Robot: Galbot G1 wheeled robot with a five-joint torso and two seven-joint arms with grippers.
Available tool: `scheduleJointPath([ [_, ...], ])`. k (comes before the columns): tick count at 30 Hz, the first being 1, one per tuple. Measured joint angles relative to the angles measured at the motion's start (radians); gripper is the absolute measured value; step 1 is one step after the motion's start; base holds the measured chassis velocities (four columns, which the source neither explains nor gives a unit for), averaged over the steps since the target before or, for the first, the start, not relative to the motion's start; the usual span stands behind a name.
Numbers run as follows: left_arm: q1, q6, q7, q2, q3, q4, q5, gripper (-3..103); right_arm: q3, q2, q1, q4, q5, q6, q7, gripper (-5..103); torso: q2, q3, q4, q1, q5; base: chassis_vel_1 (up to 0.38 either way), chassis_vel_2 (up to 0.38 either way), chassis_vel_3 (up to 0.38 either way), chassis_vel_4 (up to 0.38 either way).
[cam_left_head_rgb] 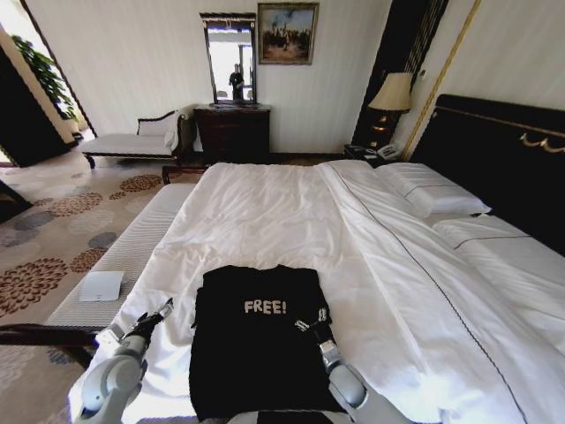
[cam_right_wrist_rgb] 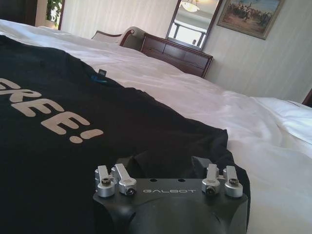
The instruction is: Fold the clothes on the bed.
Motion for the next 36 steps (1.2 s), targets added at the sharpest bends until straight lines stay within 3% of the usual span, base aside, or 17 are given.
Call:
scheduleJointPath([
  [1, -0.002, 0.0, 0.0, -0.001, 0.001, 0.001, 0.0, 100, 0.001, 0.0, 0.002, -0.002, 0.002, -0.001, 0.0, 63, 0.0, 0.0, 0.0, 0.0, 0.0001, 0.0, 0.0, 0.0, 0.0],
  [3, -0.003, 0.0, -0.001, -0.001, 0.002, 0.002, 0.001, 100, 0.002, 0.0, 0.003, -0.003, 0.005, -0.001, 0.0, 63, 0.0, 0.0, 0.0, 0.0, 0.0001, 0.0, 0.0, 0.0, 0.0],
  [7, -0.009, -0.002, -0.005, 0.001, 0.003, 0.008, 0.001, 100, 0.007, 0.007, 0.005, -0.004, 0.019, -0.003, 0.008, 41, 0.0, 0.0, 0.0, 0.0, 0.0001, 0.0, 0.0, 0.0, 0.0],
  [12, -0.012, -0.006, -0.008, 0.002, 0.003, 0.014, 0.001, 100, 0.015, 0.009, 0.005, 0.005, 0.026, 0.001, 0.011, 31, 0.0, 0.0, 0.0, 0.0, 0.0001, 0.0, 0.0, 0.0, 0.0],
  [18, -0.01, -0.01, -0.012, 0.003, 0.002, 0.015, -0.004, 100, 0.053, -0.01, -0.012, 0.071, 0.07, 0.0, -0.005, 4, 0.0, 0.0, 0.0, 0.0, 0.0002, 0.0, 0.0, 0.0, 0.0],
  [22, -0.01, -0.011, -0.013, 0.005, -0.002, 0.013, -0.009, 100, 0.086, -0.034, -0.017, 0.143, 0.169, -0.05, -0.003, 0, 0.0, 0.0, 0.0, 0.0, 0.0001, 0.0, 0.0, 0.0, 0.0],
  [26, -0.008, -0.013, -0.013, 0.005, -0.003, 0.012, -0.012, 100, 0.13, -0.067, -0.008, 0.175, 0.206, -0.068, -0.009, 0, 0.0, 0.0, 0.0, 0.0, 0.0, 0.0, 0.0, 0.0, 0.0],
  [35, 0.002, -0.02, -0.013, 0.0, 0.0, 0.012, -0.009, 100, 0.109, -0.061, -0.042, 0.181, 0.156, -0.03, -0.031, 0, 0.0, 0.0, 0.0, 0.0, -0.0001, 0.0, 0.0, 0.0, 0.0],
  [36, 0.004, -0.02, -0.013, 0.0, 0.0, 0.012, -0.009, 100, 0.094, -0.048, -0.045, 0.164, 0.134, -0.016, -0.033, 5, 0.0, 0.0, -0.0001, 0.0, 0.0001, 0.0, 0.0, 0.0, 0.0],
])
